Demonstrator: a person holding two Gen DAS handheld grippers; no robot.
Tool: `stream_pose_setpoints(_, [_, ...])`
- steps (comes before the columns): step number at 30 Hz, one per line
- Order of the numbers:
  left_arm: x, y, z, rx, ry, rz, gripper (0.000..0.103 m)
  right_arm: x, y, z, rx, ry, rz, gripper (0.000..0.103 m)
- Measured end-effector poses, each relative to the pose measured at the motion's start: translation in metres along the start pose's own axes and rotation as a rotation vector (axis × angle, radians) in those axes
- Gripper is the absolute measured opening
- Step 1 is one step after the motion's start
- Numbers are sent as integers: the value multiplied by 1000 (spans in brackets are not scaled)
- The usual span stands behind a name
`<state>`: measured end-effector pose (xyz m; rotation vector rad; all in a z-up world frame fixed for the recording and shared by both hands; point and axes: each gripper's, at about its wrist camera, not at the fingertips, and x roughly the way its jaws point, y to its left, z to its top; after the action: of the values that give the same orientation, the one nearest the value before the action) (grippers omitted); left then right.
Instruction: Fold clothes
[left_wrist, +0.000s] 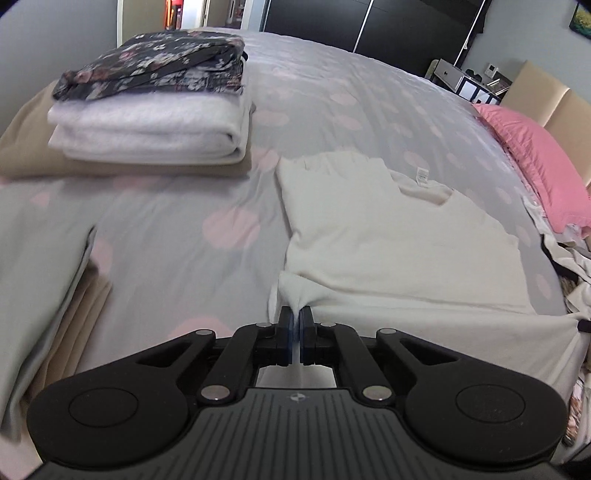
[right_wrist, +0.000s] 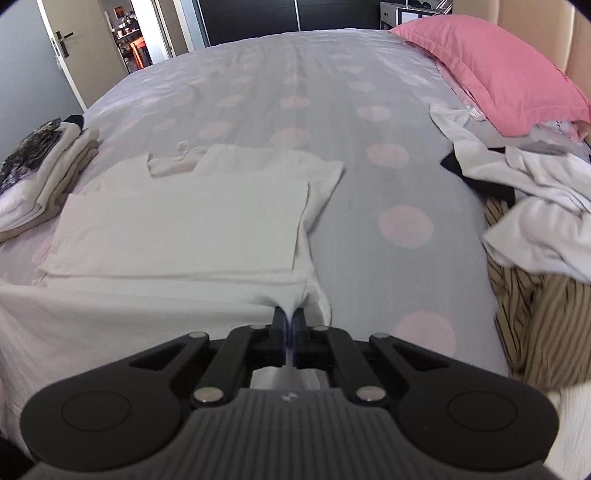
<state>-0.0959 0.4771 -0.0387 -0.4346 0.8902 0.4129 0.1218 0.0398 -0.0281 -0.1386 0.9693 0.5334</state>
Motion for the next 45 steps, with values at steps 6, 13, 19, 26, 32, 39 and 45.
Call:
stream_pose_setpoints(6, [51, -12, 18, 63, 31, 65, 2, 52, -1, 21, 11, 34, -28, 3])
stream_pose_setpoints(13, [71, -9, 13, 115, 67, 69, 17, 70, -10, 16, 11, 42, -42, 32])
stream_pose_setpoints(19, [39, -21, -7, 235, 4, 77, 31, 43, 0, 3, -135, -32, -80, 42])
stream_pose_setpoints(26, [2, -60, -54, 502, -18, 37, 38, 5, 26, -43, -345, -80, -82, 46])
stream_pose_setpoints(32, [-2, -94, -111, 803, 39, 40, 38, -5, 50, -96, -524, -1, 6, 47])
stream_pose_setpoints(39, [2, -110, -172, 1086, 119, 48, 38, -8, 76, -153, -806, 69, 43, 46])
stream_pose_setpoints(45, [17, -104, -207, 1247, 149, 193, 38, -5, 88, -192, -1024, 78, -30, 47])
